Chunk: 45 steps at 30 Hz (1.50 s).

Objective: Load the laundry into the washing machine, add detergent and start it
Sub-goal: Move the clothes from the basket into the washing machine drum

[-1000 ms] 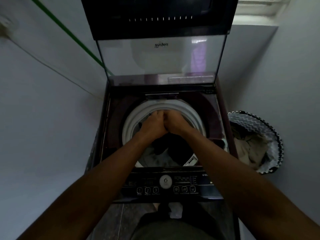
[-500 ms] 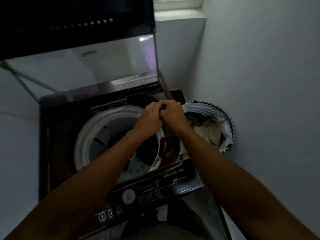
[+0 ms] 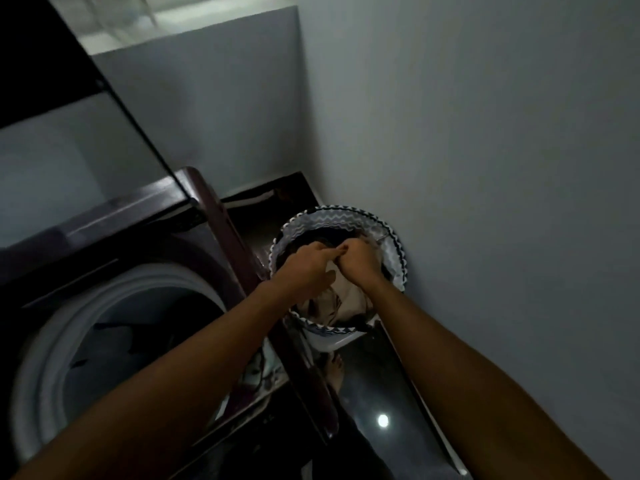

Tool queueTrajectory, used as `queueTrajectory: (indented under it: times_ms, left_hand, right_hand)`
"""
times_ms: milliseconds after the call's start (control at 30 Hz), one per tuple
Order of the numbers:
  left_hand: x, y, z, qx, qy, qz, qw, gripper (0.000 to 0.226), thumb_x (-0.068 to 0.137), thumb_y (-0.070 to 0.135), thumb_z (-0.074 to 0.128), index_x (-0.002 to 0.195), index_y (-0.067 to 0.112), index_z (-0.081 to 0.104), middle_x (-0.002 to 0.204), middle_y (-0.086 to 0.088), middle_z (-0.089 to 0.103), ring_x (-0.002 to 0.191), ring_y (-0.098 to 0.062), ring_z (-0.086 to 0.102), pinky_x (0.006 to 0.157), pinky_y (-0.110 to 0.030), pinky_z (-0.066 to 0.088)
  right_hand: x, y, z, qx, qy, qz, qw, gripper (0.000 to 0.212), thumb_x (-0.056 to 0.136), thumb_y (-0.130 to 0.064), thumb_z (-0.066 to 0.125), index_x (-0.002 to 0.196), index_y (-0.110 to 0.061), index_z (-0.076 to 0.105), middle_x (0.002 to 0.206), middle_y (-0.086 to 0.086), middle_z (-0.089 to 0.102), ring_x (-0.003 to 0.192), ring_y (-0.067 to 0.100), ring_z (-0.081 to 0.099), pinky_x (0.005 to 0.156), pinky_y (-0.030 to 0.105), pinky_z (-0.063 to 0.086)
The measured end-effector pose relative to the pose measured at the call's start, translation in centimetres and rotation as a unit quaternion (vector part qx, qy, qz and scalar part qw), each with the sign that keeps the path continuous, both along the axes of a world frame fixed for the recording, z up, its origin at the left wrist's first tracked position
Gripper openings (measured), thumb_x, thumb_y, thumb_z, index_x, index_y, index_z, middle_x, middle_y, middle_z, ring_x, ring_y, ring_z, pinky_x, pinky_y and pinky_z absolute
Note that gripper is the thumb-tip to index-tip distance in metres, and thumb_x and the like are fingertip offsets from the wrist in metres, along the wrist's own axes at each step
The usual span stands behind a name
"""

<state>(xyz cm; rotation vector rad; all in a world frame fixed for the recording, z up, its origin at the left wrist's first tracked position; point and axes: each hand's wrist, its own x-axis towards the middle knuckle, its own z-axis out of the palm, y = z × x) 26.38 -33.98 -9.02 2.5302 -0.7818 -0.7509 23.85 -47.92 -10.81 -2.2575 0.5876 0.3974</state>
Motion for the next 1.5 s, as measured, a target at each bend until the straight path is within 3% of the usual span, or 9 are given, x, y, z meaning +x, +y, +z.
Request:
queueTrajectory:
  times_ms: [267, 467, 767, 900, 1067, 1200, 1300, 1433, 1500]
  left_hand:
    - [0.9, -4.5, -4.3, 0.033, 0.081, 0.004, 0.996, 0.068, 0.091, 0.024, 0.063, 0.151, 0.018, 0.031, 0.15, -0.015, 0.037, 0.137, -0.034, 0.036, 0.111, -0.043, 0.036]
    - [0.8, -4.8, -6.8, 0.01, 0.06, -0.006, 0.998, 0.054, 0.088, 0.011, 0.063, 0.138, 0.029, 0.054, 0.146, -0.013, 0.04, 0.136, -0.033, 0.037, 0.107, -0.041, 0.04]
    - [0.0, -4.0, -6.3, 0.001, 0.074, 0.025, 0.997, 0.063, 0.081, 0.013, 0.073, 0.139, 0.022, 0.051, 0.15, -0.011, 0.034, 0.137, -0.031, 0.037, 0.102, -0.047, 0.046]
    - [-0.3, -4.1, -4.6, -0.013, 0.071, 0.091, 0.993, 0.088, 0.078, 0.017, 0.077, 0.151, 0.014, 0.028, 0.151, -0.016, 0.031, 0.134, -0.037, 0.039, 0.106, -0.046, 0.042]
    - [0.2, -3.3, -2.3, -0.054, 0.035, 0.169, 0.984, 0.13, 0.057, 0.021, 0.089, 0.157, 0.027, 0.005, 0.158, -0.021, 0.014, 0.14, -0.041, 0.029, 0.111, -0.051, 0.036]
    - [0.1, -2.7, 0.2, -0.128, 0.036, 0.208, 0.969, 0.096, 0.064, 0.018, 0.078, 0.148, 0.023, 0.033, 0.114, -0.009, 0.061, 0.097, -0.026, 0.062, 0.077, -0.033, 0.051]
    - [-0.2, -2.1, 2.7, -0.167, -0.021, 0.209, 0.963, 0.039, 0.072, 0.016, 0.069, 0.107, 0.025, 0.054, 0.079, 0.009, 0.057, 0.073, -0.017, 0.058, 0.054, -0.013, 0.034]
    - [0.0, -1.0, 6.1, -0.165, -0.071, 0.198, 0.964, 0.028, 0.074, 0.016, 0.063, 0.096, 0.029, 0.052, 0.08, 0.005, 0.051, 0.071, -0.017, 0.053, 0.055, -0.021, 0.033]
    - [0.0, -0.8, 7.8, -0.146, -0.087, 0.18, 0.969, 0.031, 0.075, 0.018, 0.063, 0.103, 0.029, 0.054, 0.087, 0.001, 0.051, 0.075, -0.021, 0.053, 0.057, -0.026, 0.035]
  right_hand:
    - [1.3, -4.3, -6.9, 0.058, 0.101, -0.11, 0.987, 0.045, 0.098, -0.03, 0.052, 0.134, -0.003, 0.054, 0.136, 0.018, 0.055, 0.122, 0.034, 0.053, 0.104, 0.039, 0.042]
    - [0.8, -5.8, -10.4, 0.119, 0.205, -0.209, 0.949, 0.066, 0.1, -0.047, 0.04, 0.153, -0.012, 0.021, 0.157, 0.01, 0.022, 0.143, 0.035, 0.023, 0.118, 0.043, 0.016]
    - [-0.2, -4.1, -9.8, 0.1, 0.179, -0.371, 0.906, 0.04, 0.099, -0.021, 0.047, 0.128, 0.004, 0.056, 0.132, 0.019, 0.058, 0.119, 0.038, 0.055, 0.095, 0.042, 0.046]
    - [1.7, -2.7, -5.8, 0.287, 0.088, -0.351, 0.887, 0.03, 0.098, -0.015, 0.039, 0.107, -0.007, 0.066, 0.097, 0.008, 0.065, 0.083, 0.022, 0.065, 0.064, 0.025, 0.049]
    - [3.5, -1.7, -0.7, 0.417, 0.101, -0.348, 0.834, 0.03, 0.089, -0.019, 0.046, 0.088, -0.006, 0.073, 0.088, 0.017, 0.072, 0.081, 0.033, 0.069, 0.068, 0.04, 0.059]
    - [3.0, -1.9, 1.9, 0.479, 0.073, -0.326, 0.812, 0.035, 0.092, -0.021, 0.043, 0.071, -0.007, 0.068, 0.073, 0.012, 0.065, 0.063, 0.026, 0.06, 0.058, 0.031, 0.05]
    - [2.5, -1.9, 3.0, 0.45, 0.035, -0.33, 0.829, 0.03, 0.094, -0.017, 0.046, 0.078, -0.005, 0.068, 0.075, 0.013, 0.067, 0.069, 0.027, 0.062, 0.062, 0.032, 0.052]
    - [0.8, -1.9, 4.2, 0.303, 0.101, -0.117, 0.94, 0.031, 0.099, -0.002, 0.046, 0.13, 0.002, 0.049, 0.134, 0.018, 0.052, 0.119, 0.03, 0.052, 0.1, 0.03, 0.04]
    - [-0.7, -1.5, 4.4, 0.303, 0.2, -0.079, 0.928, 0.045, 0.092, 0.009, 0.054, 0.136, 0.011, 0.042, 0.139, 0.024, 0.047, 0.127, 0.037, 0.046, 0.108, 0.04, 0.037]
